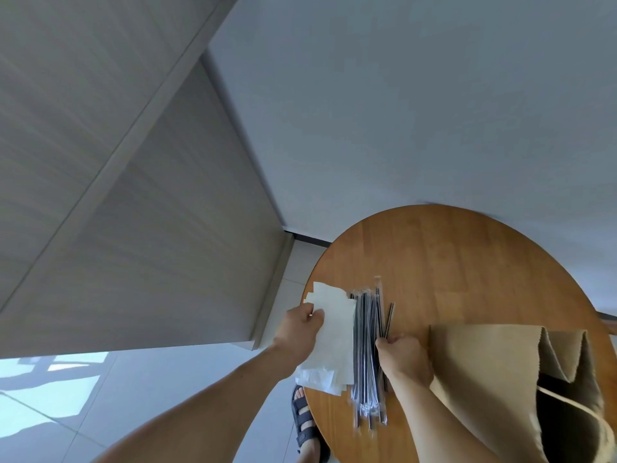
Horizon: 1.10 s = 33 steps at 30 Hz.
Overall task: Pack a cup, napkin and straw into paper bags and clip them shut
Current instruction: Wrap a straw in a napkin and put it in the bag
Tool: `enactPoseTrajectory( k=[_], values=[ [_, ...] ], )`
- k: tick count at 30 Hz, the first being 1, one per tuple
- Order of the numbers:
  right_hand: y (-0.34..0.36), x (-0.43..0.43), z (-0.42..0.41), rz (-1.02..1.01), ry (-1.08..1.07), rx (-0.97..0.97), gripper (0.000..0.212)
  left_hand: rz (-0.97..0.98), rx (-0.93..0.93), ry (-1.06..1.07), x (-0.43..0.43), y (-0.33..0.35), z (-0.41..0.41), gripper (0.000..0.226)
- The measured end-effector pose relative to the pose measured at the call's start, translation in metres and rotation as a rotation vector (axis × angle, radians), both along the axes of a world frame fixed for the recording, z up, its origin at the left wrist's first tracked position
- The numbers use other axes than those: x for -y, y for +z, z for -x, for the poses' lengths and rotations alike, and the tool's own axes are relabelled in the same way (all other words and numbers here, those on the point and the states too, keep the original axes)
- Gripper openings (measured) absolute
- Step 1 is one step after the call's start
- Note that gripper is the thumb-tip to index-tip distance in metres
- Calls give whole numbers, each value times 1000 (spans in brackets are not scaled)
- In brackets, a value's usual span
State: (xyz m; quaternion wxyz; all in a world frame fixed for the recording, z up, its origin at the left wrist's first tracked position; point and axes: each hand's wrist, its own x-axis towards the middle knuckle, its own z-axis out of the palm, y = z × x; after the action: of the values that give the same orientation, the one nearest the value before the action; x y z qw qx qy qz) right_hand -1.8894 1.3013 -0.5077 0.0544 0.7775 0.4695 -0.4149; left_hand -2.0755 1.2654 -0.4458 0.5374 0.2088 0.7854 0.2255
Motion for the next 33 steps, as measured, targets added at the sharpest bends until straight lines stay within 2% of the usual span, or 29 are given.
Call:
enactPoseTrajectory(
  k=[7,10,13,18,22,24,26,28,33],
  values=[
    [9,-4,-5,-157,-83,41,34,-33,10,34,-6,11,-2,33],
    [16,-8,-6,-303,-122,-3,27,-61,22,39,-10,18,-1,30],
    [30,-14,-4,-431,-161,-89,4,-78,12,18,-15,26,-1,31],
    [80,-20,14,-533,-325,-409,15,-156,54,33,-27,50,-4,24],
    [125,-4,31,-507,-119,-673,10,-216,165,82,-35,77,-14,19],
    [142,1,31,-520,-49,-680,8,-248,228,121,-37,94,-20,15],
    [155,0,29,-571,-48,-689,5,-284,306,132,-40,109,-24,23],
    [166,-4,26,-604,-57,-679,2,-329,344,112,-42,123,-29,19],
    [194,-9,6,-689,-17,-620,15,-426,364,135,-48,159,-44,10]
  ],
)
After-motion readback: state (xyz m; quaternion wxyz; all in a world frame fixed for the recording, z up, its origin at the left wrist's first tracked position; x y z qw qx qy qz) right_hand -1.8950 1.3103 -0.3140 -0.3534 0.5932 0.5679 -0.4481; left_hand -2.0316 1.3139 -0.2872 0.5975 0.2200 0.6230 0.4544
